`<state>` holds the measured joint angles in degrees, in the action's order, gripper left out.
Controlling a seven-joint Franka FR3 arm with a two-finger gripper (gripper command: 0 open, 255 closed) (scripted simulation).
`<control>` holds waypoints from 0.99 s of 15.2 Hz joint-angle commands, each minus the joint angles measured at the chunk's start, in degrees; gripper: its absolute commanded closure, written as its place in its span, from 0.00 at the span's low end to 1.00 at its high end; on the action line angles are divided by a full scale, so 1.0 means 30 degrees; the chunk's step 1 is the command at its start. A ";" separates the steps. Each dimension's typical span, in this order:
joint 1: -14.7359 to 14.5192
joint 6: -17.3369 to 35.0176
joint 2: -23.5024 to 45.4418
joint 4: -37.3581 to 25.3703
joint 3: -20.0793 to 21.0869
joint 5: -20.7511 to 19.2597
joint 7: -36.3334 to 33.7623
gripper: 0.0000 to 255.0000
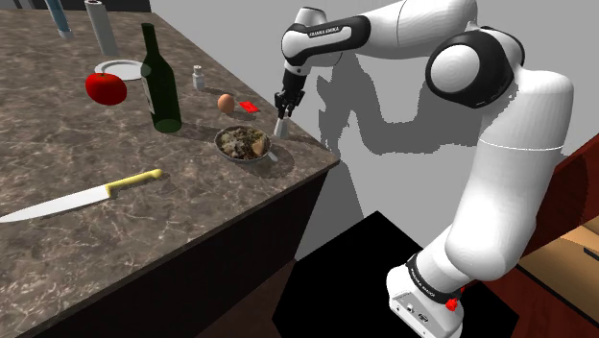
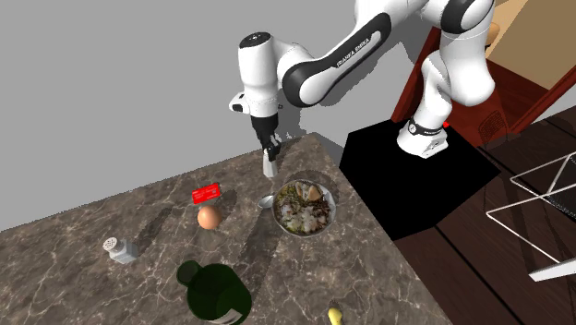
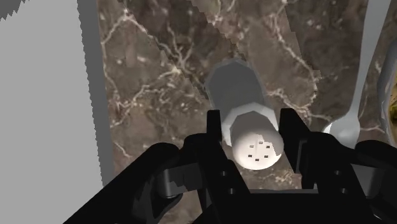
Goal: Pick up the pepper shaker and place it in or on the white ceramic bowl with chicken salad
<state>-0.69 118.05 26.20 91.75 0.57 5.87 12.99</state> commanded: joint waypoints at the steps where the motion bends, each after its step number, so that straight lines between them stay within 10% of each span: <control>1: 0.0002 -0.0013 0.0023 0.0024 -0.0004 -0.0003 -0.0001 1.00; 15: 0.0014 -0.2212 -0.0734 -0.1427 -0.0026 -0.0088 -0.0208 1.00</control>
<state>-0.62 112.09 24.25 87.88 0.49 5.63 12.48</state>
